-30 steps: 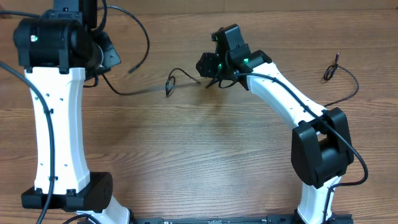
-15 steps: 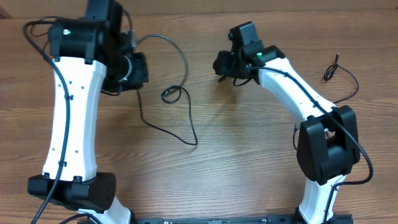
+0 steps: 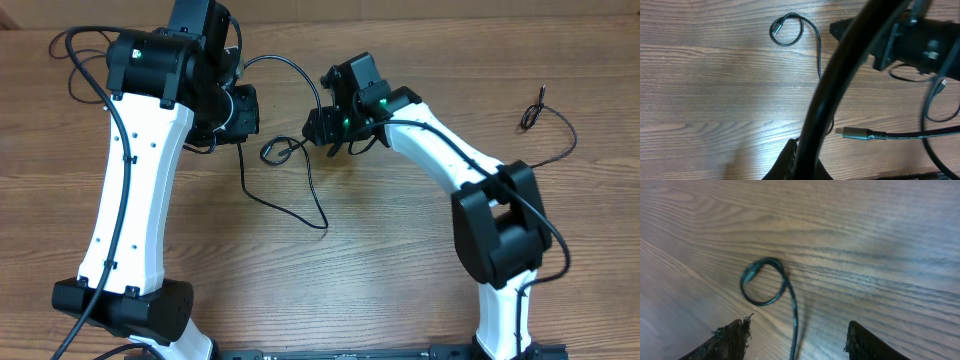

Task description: Untangle cables

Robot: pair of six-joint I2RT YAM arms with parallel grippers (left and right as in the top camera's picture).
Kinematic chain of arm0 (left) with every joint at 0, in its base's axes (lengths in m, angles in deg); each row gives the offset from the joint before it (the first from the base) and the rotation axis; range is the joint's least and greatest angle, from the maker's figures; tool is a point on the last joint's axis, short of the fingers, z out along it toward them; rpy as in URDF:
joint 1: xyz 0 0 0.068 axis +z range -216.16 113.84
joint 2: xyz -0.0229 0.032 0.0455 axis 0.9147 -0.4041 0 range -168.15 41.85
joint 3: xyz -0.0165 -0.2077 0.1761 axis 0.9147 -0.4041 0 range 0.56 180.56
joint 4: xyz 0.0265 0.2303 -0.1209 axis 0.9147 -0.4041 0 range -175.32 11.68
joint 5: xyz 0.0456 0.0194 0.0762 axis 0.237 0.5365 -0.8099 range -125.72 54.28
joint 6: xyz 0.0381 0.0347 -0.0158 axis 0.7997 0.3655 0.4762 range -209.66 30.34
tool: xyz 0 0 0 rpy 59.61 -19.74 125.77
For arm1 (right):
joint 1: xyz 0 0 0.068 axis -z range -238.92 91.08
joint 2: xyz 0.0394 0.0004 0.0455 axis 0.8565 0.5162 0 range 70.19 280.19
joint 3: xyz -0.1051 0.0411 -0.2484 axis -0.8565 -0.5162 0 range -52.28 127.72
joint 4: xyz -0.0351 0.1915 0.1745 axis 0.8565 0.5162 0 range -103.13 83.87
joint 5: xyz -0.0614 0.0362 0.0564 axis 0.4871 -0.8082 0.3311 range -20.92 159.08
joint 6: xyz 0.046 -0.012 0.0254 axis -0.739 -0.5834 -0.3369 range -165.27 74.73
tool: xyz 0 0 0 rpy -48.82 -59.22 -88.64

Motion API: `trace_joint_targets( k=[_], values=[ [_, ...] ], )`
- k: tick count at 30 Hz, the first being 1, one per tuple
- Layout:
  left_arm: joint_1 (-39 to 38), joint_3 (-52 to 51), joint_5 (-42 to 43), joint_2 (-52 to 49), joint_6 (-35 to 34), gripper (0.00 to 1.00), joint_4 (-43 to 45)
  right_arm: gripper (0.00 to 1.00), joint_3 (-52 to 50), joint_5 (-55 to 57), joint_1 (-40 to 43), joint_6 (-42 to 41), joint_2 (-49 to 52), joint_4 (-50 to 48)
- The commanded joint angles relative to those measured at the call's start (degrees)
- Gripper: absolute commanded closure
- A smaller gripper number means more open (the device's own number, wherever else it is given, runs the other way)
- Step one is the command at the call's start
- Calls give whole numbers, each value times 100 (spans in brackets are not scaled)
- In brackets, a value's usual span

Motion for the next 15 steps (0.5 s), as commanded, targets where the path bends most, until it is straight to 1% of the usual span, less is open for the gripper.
trace_joint_targets(
  k=[1, 4, 8, 10, 15],
  values=[
    [66, -17, -83, -4, -87, 96, 9, 38, 68, -197, -35, 50, 210, -116],
    [70, -17, -83, -4, -87, 96, 9, 44, 68, -195, -122, 61, 326, -118],
    [70, -17, -83, -4, -87, 96, 9, 45, 68, 68, -260, 57, 505, -111],
    [70, -17, -85, -4, -87, 96, 7, 49, 66, 184, -313, 35, 651, -92],
    [68, -17, -181, -4, -90, 96, 7, 66, 66, 142, -378, 15, 824, -66]
  ],
)
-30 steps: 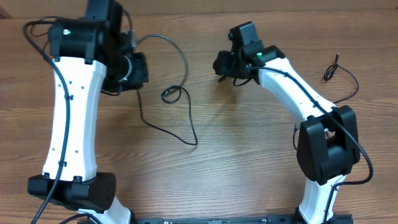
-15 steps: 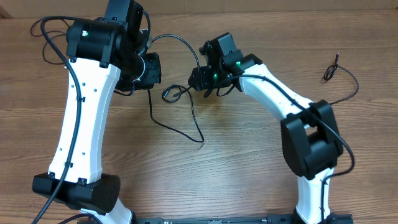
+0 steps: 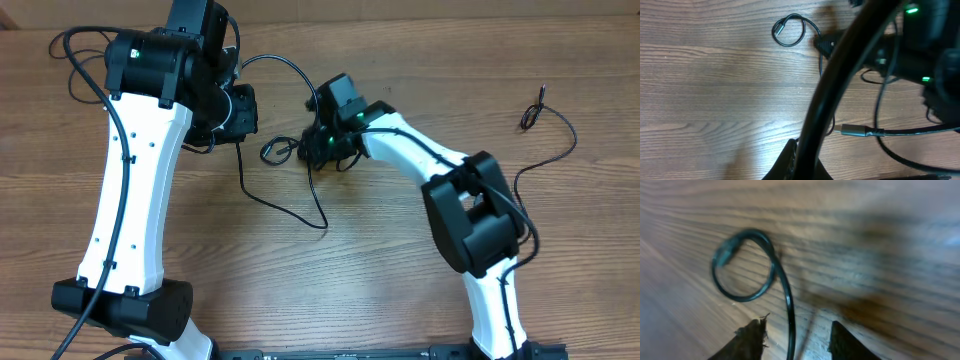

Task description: Untangle cables

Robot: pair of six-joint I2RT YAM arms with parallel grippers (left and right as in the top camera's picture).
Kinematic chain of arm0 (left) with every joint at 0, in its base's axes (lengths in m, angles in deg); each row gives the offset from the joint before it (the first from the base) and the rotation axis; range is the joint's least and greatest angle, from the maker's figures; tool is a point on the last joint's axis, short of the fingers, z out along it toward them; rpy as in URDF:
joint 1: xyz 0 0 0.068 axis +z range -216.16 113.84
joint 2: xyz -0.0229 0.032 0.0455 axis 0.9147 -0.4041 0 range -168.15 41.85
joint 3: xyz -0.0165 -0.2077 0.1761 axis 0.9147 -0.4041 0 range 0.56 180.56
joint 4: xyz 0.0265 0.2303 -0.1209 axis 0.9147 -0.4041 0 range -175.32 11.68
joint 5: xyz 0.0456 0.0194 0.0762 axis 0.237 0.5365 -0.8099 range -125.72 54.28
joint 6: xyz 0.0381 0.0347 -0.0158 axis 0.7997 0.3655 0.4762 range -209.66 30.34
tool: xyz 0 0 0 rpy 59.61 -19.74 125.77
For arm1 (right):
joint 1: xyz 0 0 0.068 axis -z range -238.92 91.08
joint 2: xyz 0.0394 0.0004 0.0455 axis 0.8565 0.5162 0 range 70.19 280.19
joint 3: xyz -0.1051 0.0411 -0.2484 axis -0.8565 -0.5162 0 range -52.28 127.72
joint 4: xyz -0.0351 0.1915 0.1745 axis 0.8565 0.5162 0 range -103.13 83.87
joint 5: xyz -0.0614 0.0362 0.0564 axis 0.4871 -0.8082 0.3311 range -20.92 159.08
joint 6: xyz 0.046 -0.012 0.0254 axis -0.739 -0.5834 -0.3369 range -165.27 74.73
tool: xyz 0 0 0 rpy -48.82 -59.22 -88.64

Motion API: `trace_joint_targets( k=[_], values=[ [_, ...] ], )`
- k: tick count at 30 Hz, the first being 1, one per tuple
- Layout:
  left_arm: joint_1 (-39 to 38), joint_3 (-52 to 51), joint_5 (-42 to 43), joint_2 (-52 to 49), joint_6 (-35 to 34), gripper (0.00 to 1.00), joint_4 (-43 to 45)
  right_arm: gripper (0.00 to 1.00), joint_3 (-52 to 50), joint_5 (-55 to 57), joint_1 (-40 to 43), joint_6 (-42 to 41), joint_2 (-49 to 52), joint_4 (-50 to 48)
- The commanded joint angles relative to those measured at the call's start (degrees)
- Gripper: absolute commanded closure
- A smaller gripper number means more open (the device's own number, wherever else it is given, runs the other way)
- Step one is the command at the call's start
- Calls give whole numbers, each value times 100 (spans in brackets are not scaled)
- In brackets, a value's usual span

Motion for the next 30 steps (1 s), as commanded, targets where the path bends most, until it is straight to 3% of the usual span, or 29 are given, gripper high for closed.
trace_joint_targets(
  k=[1, 6, 16, 22, 23, 24, 25, 30],
  values=[
    [37, -17, -192, -4, -83, 96, 7, 71, 68, 90, -28, -20, 122, -7],
    [37, -17, -197, -4, -83, 96, 26, 96, 79, 149, 2, -44, 116, 92],
    [37, -17, -197, -4, -83, 96, 90, 96, 424, 1121, 411, -1329, -664, 1823],
    [37, -17, -197, -4, -83, 96, 125, 96, 424, 1123, 426, -1416, -1088, 2684],
    [35, -17, -195, -4, -83, 96, 140, 95, 424, 1123, 422, -1416, -1088, 2732],
    [35, -17, -192, -4, -85, 96, 157, 87, 424, 1123, 420, -1416, -1088, 2785],
    [35, -17, -192, -4, -87, 96, 166, 71, 424, 1132, 420, -1416, -1086, 2802],
    [35, -17, -195, -4, -87, 96, 168, 68, 424, 1207, 487, -1416, -1086, 2507]
  ],
)
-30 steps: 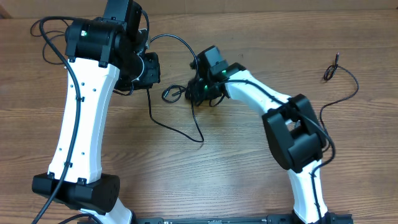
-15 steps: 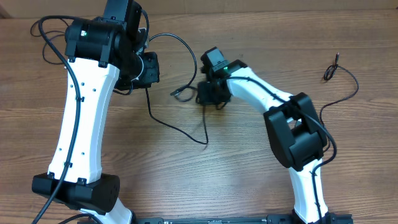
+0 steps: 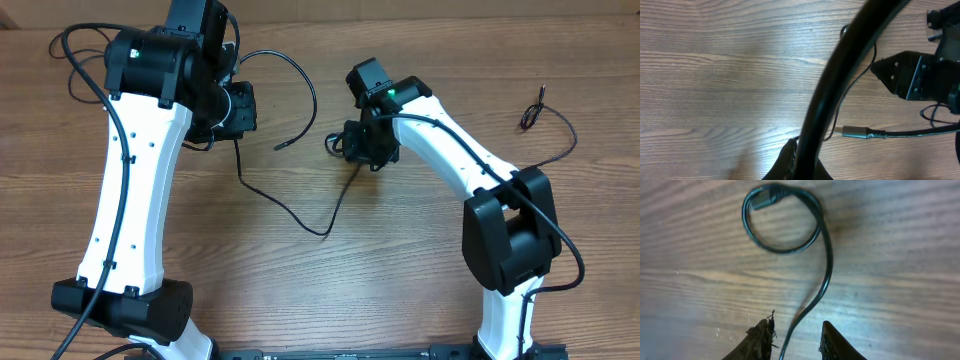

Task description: Untangle cables

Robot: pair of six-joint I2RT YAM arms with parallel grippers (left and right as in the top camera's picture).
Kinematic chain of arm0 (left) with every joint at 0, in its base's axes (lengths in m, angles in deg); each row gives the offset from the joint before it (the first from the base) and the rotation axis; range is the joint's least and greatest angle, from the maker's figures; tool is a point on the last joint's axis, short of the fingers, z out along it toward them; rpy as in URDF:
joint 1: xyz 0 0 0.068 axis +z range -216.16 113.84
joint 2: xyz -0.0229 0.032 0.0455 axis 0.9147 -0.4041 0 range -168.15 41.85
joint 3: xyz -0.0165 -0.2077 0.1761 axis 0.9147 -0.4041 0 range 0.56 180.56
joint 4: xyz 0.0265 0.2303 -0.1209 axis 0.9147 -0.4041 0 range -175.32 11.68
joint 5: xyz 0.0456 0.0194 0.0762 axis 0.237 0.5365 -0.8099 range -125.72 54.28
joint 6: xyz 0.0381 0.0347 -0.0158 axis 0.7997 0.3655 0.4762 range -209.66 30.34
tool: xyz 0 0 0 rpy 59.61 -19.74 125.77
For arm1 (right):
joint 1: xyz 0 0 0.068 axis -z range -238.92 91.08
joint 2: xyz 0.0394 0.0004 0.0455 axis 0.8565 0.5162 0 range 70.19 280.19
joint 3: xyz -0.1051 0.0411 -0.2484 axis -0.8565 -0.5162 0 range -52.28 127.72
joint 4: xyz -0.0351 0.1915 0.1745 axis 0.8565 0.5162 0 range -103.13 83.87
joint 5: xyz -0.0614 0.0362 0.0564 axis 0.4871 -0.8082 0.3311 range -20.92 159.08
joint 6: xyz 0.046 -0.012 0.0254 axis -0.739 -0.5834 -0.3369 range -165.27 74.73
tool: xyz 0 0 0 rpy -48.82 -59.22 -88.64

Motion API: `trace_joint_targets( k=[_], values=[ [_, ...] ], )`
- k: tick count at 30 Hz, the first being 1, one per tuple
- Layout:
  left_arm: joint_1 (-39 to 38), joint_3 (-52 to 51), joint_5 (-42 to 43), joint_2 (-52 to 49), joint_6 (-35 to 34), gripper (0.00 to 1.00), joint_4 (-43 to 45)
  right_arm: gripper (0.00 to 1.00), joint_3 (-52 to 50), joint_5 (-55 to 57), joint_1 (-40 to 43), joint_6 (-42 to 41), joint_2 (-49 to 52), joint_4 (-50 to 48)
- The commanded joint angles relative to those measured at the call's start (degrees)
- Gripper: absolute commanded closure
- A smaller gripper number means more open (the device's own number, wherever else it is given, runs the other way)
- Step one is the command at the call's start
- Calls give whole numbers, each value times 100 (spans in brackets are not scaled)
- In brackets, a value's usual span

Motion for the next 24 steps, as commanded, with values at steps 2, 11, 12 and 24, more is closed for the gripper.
trace_joint_targets(
  k=[2, 11, 12, 24],
  values=[
    [35, -17, -57, -4, -83, 96, 28, 48, 127, 122, 83, -55, -101, -369],
    [35, -17, -57, -4, -83, 96, 37, 43, 114, 125, 90, 2070, 31, -1705],
    [35, -17, -57, -4, -83, 96, 35, 42, 111, 177, 90, 2249, 81, -1700],
    [35, -17, -57, -4, -83, 95, 70, 44, 74, 20, 219, 4444, 509, -1443]
  ],
)
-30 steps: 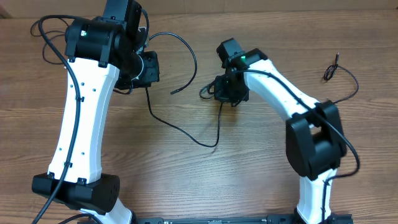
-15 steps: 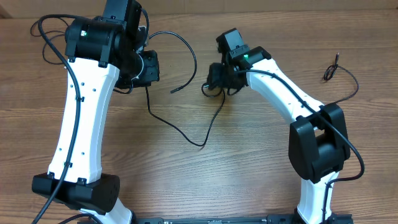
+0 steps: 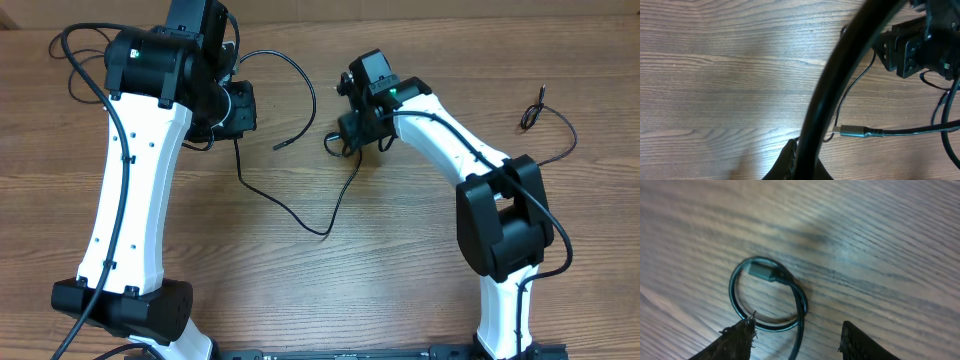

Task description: Untangle cables

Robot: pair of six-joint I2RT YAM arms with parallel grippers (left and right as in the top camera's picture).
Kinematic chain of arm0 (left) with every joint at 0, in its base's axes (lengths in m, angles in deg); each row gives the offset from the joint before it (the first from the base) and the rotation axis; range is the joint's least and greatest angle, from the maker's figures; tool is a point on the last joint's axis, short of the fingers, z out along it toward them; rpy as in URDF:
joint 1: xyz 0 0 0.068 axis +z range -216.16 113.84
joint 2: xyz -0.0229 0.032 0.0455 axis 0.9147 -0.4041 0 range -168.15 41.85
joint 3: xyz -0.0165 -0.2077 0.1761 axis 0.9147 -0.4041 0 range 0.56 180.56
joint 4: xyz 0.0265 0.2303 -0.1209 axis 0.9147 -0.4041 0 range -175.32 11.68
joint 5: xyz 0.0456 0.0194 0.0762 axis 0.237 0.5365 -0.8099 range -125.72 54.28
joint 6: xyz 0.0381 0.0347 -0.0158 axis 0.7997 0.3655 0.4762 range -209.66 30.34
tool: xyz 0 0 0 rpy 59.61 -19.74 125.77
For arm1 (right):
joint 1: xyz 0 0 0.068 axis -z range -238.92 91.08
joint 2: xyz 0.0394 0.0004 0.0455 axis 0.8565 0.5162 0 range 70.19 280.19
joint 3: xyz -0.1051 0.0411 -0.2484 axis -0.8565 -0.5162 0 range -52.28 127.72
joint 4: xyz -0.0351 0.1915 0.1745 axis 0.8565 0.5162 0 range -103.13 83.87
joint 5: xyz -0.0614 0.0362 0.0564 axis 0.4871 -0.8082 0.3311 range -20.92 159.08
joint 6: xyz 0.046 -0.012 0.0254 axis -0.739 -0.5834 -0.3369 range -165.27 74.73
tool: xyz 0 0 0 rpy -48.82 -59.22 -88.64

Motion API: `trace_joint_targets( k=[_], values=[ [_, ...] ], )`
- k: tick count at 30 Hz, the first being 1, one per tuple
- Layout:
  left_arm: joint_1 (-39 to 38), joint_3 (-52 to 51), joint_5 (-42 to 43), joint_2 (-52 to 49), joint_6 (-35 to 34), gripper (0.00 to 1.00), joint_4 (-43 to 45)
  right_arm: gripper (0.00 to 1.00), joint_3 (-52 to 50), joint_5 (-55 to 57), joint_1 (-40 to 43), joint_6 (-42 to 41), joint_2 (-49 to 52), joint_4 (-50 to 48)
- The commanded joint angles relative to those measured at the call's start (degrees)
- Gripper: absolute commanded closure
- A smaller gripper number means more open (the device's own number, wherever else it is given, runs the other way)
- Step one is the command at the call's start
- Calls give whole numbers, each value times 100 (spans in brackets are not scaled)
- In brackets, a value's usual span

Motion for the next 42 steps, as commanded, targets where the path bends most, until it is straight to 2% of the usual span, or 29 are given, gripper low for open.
trace_joint_targets(
  k=[1, 6, 9, 14, 19, 22, 25, 34, 42],
  values=[
    [35, -17, -39, -4, -83, 95, 48, 44, 70, -551, -2, 1272, 118, -20],
    [35, -17, -39, -4, -83, 96, 39, 50, 68, -599, -11, 1456, 216, -122],
    [35, -17, -39, -4, -83, 96, 42, 37, 68, -599, -11, 1451, 352, -151],
    [35, -17, -39, -4, -83, 95, 44, 44, 68, -599, -11, 1449, 584, -284],
    [35, -17, -39, -4, -83, 95, 42, 44, 68, -597, -11, 1410, 647, -542],
    [35, -17, -39, -4, -81, 95, 44, 51, 68, -595, -11, 1410, 647, -625],
    [37, -20, -44, -4, -81, 93, 46, 68, 68, -597, -11, 1405, 647, -675],
    [35, -20, -42, -7, -81, 91, 114, 96, 70, -601, -11, 1099, 645, -671],
    [35, -17, -39, -26, -83, 90, 170, 96, 83, -896, -11, 776, 411, -529]
  ],
)
